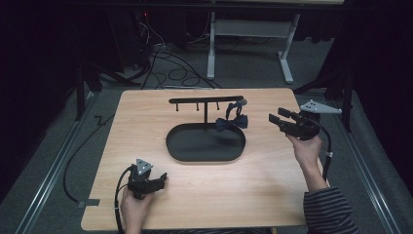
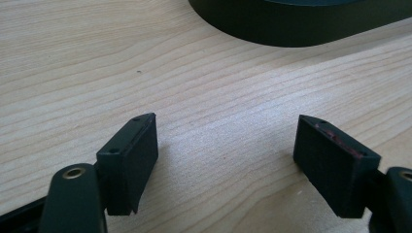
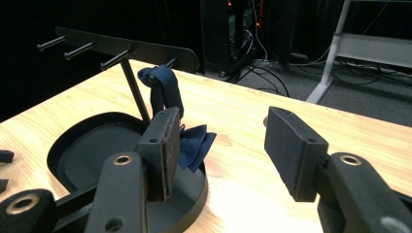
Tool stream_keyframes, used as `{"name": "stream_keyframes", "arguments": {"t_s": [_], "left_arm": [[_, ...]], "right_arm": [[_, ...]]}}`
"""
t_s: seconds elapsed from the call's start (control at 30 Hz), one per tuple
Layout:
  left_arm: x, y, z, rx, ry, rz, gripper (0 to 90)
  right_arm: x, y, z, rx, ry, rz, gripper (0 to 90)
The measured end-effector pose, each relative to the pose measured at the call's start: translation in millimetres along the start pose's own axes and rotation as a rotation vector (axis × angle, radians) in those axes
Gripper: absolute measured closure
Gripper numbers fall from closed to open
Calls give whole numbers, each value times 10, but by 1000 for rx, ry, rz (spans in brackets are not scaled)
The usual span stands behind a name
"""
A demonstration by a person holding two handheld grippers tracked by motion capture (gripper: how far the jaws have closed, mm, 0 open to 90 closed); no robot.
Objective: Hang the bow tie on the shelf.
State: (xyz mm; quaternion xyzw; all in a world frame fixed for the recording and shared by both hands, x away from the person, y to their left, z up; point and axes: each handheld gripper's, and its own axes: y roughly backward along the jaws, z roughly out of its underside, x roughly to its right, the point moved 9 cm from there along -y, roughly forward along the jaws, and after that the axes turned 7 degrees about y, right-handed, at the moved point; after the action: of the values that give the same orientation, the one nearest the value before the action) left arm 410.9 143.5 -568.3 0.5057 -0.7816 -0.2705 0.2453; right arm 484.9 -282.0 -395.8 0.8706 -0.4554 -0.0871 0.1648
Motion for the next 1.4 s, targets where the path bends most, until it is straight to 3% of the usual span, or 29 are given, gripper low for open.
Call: {"name": "stream_keyframes", "arguments": {"t_s": [0.53, 0.87, 1.4], "left_arm": [[0, 0, 0, 0, 0, 0, 247], [0, 0, 0, -1, 0, -1, 247], [-1, 2, 2, -3, -1, -1, 247]], "right_arm": [[18, 122, 139, -8, -27, 4, 426], [54, 178, 297, -36, -55, 5, 438], [59, 340, 445, -30, -73, 22, 450]]}}
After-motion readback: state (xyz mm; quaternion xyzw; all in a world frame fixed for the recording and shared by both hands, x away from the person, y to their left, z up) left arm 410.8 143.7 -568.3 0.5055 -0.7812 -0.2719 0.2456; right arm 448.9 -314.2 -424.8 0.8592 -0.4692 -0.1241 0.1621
